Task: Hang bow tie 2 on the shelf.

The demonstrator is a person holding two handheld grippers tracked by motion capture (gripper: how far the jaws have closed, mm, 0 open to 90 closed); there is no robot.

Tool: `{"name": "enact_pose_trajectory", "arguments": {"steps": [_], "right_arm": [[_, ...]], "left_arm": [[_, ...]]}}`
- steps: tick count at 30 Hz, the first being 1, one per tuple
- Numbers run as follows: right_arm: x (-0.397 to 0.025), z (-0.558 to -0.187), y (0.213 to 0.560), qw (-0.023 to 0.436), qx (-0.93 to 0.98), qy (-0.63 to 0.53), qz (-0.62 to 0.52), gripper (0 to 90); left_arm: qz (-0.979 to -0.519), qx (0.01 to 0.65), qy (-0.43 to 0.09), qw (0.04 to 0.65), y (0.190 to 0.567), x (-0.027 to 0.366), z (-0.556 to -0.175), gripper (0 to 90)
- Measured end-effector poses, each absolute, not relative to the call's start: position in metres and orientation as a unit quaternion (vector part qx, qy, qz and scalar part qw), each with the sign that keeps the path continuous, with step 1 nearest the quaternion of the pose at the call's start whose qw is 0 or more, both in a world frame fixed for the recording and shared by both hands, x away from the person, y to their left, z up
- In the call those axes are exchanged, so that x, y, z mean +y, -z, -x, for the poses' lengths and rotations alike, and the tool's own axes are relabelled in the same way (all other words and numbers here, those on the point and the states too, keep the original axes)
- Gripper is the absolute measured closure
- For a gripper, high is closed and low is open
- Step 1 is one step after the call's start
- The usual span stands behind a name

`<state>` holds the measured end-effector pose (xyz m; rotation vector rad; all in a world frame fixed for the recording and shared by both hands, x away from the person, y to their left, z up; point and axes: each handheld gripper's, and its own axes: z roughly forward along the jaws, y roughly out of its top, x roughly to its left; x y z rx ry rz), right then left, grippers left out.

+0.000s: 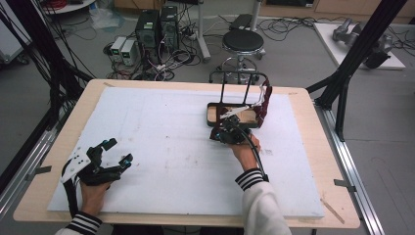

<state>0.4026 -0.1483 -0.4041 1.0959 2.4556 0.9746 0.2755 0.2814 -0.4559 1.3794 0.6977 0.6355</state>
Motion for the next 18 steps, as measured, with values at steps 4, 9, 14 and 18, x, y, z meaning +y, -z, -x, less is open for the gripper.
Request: {"name": "enact_pose_trajectory", "arguments": {"steps": [4,9,14,18], "right_arm": [[-0.149,-0.4,0.4,0.153,0.845,-0.347,-0.378,82.3],[-0.15,-0.398,0.394,0.172,0.837,-0.36,-0.375,82.3],[-0.152,-0.395,0.389,0.189,0.828,-0.374,-0.373,82.4],[-0.153,-0.392,0.383,0.208,0.819,-0.389,-0.367,82.4]], "left_arm": [[-0.612,0.31,-0.282,0.67,0.456,0.281,-0.275,13.2],[-0.613,0.309,-0.283,0.67,0.456,0.281,-0.275,13.2],[-0.613,0.309,-0.283,0.669,0.456,0.281,-0.275,13.2],[-0.613,0.309,-0.283,0.669,0.456,0.281,-0.275,13.2]]}}
